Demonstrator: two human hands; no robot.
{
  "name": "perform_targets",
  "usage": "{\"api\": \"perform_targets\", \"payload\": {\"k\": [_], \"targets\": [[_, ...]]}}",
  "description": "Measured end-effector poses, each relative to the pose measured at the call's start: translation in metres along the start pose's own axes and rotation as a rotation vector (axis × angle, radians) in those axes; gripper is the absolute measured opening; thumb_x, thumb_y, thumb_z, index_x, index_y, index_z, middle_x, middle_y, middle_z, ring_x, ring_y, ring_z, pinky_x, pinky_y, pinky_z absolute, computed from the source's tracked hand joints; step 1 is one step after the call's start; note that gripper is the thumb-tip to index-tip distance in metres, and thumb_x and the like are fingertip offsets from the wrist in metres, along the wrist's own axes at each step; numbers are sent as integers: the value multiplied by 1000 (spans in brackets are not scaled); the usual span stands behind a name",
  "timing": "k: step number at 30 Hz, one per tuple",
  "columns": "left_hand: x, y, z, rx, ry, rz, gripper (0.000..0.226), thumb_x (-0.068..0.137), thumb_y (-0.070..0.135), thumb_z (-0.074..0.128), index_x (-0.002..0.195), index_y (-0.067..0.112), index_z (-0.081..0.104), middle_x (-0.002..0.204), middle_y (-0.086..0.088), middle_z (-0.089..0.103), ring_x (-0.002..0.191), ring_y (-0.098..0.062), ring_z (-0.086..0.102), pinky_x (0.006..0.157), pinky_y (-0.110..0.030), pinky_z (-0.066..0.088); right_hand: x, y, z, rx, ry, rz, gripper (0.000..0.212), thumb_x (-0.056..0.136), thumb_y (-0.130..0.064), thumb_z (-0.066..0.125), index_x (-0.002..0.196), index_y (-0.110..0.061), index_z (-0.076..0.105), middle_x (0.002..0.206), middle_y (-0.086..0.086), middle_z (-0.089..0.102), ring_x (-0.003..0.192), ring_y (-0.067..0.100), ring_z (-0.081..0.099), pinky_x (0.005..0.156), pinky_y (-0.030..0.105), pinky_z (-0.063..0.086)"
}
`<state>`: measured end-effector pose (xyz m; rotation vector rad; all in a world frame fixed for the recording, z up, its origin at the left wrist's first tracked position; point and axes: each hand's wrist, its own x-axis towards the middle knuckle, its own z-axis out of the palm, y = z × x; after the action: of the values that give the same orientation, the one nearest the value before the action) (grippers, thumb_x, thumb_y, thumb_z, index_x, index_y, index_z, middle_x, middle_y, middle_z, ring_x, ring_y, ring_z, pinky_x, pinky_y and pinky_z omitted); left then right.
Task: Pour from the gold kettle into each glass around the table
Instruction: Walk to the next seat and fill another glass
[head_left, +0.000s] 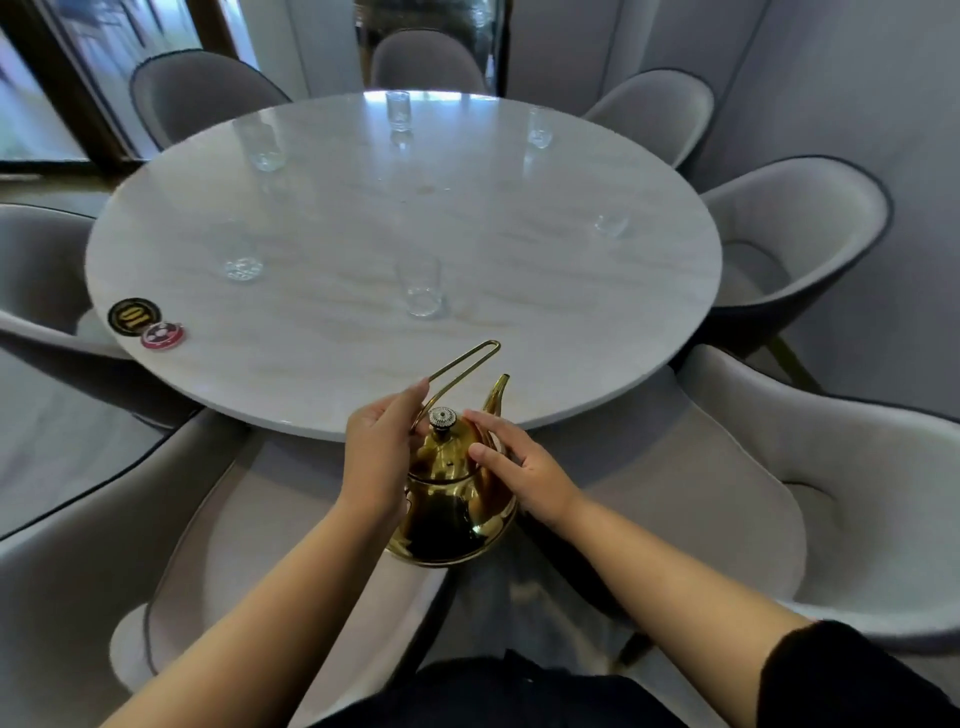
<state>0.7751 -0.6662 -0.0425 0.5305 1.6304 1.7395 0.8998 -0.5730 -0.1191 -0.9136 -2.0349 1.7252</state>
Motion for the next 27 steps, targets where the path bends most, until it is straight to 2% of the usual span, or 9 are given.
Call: {"api": "perform_targets", "payload": {"k": [4,8,10,12,15,18,21,24,27], "targets": [[22,9,4,-12,104,4,46,93,22,54,50,11,42,42,7,36,36,-4,29,41,-12,30,38,-7,-6,11,-107,-1,51,85,-48,58,134,-36,51,138,-8,50,128,9,47,112,41,38],[46,17,11,13,205,28,46,93,21,54,49,13,43,41,8,36,35,-3,28,39,-12,28,74,-16,-17,-8,-219,-23,44,90,-39,56,133,-35,50,136,-8,52,126,8,49,109,32,39],[58,20,14,19,242,31,51,93,22,54,43,19,44,41,8,35,35,-3,27,40,-13,28,92,-19,-23,-15,-282,-37,39,95,-32,54,134,-35,48,133,-10,51,123,5,49,105,24,40],[70,25,20,25,289,26,57,93,23,54,37,24,43,42,8,33,36,-4,26,40,-14,27,111,-23,-31,-23,-348,-43,38,96,-27,54,132,-37,45,126,-15,51,116,-3,50,96,10,40],[89,32,31,21,373,10,51,92,24,55,42,19,42,45,4,34,36,-5,27,39,-12,30,140,-28,-44,-27,-439,-36,38,96,-26,54,131,-38,44,117,-24,51,101,-19,51,81,0,40],[106,38,39,20,435,-4,49,92,24,55,45,18,41,46,3,34,37,-6,28,39,-11,32,165,-35,-54,-32,-523,-35,40,95,-31,54,132,-40,43,116,-23,51,101,-13,52,76,-1,41],[121,45,43,18,463,-23,49,92,24,55,46,18,40,44,6,33,38,-6,26,48,-20,30,183,-41,-56,-21,-551,-30,39,95,-34,54,130,-43,43,116,-23,52,102,-8,54,76,1,43],[134,52,42,51,465,-38,45,92,25,55,50,15,41,46,4,33,40,-7,27,54,-27,28,198,-44,-51,-24,-548,-41,44,88,-46,55,131,-45,44,129,-11,55,115,6,55,89,14,45],[148,60,37,90,462,-50,43,91,26,56,52,13,44,48,1,35,40,-7,29,54,-27,29,211,-47,-46,-4,-544,-47,51,84,-51,55,133,-44,46,132,-7,56,120,12,55,99,25,46]]}}
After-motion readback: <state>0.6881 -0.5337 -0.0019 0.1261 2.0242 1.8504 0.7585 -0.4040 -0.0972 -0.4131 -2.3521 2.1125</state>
